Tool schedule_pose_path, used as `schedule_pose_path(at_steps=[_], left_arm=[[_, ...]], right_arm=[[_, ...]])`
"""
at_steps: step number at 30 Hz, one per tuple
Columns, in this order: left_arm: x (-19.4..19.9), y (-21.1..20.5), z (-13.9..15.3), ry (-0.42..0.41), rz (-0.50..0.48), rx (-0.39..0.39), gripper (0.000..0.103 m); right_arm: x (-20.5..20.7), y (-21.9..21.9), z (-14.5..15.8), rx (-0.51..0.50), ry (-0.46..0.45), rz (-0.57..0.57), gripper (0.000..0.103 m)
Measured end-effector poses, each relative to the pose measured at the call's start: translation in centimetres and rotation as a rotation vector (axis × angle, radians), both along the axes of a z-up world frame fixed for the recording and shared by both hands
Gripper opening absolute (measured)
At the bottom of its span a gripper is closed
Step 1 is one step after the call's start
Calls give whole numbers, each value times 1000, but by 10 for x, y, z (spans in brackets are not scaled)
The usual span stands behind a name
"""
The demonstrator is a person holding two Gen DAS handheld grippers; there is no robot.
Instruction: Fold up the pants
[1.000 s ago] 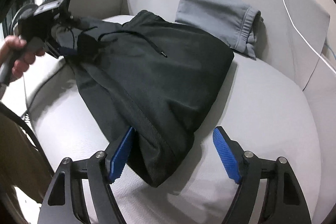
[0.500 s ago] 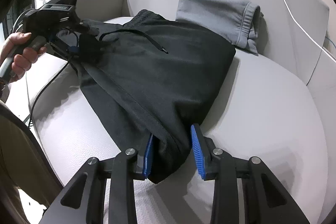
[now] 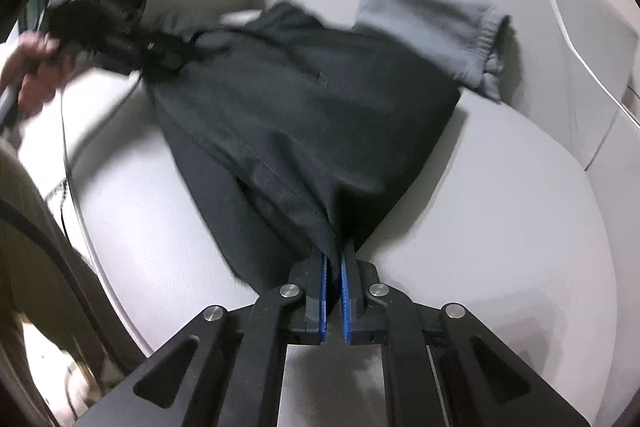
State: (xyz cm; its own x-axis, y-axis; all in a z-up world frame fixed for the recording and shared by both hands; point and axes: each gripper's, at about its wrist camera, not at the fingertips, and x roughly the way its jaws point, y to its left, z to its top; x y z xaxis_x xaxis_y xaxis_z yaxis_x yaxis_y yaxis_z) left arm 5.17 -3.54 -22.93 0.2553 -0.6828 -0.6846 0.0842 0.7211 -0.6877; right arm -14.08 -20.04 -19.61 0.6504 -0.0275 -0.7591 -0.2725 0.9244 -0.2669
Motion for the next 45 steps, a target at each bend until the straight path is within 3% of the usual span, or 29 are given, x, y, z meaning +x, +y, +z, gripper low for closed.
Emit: schedule_pose_path(at_steps=[4, 9, 13, 18, 23, 28, 31, 33, 34, 35, 37, 40, 45], left_arm=[[-1, -2, 8, -28, -16, -16, 8], [-4, 5, 1, 7, -1, -32, 8], [-6, -2, 0, -7, -21, 45, 8], [-11, -1, 8, -38, -23, 32, 9], [-6, 1, -13, 24, -26, 49, 10], [-5, -3, -8, 10, -38, 60, 11], [-8, 8, 7, 33, -19, 29, 32], [-13, 23, 29, -20, 25, -16, 69], [-14, 31, 41, -60, 40, -34, 76], [-14, 38, 56, -112, 48, -42, 80], [-6, 46, 80, -190, 40, -28, 80], [19, 48, 95, -222, 17, -6, 80], [75, 16, 104, -252, -44, -2, 80]], right_arm=[[-5, -3, 3, -7, -8, -8, 6], [-18, -6, 6, 30, -18, 10, 6], [-21, 0, -1, -21, -2, 42, 6], [-22, 6, -1, -87, -14, 53, 6], [-25, 8, -7, -134, -25, 79, 6], [-25, 9, -8, -156, -28, 83, 6], [-29, 15, -9, -190, -42, 86, 9], [-30, 15, -7, -218, -56, 82, 22], [-31, 12, -4, -222, -65, 73, 44], [-33, 6, 2, -206, -82, 57, 74], [-43, -10, 20, -107, -119, 62, 96], [-56, -30, 47, -3, -166, 80, 96], [-24, -82, 100, 328, -210, -22, 96]])
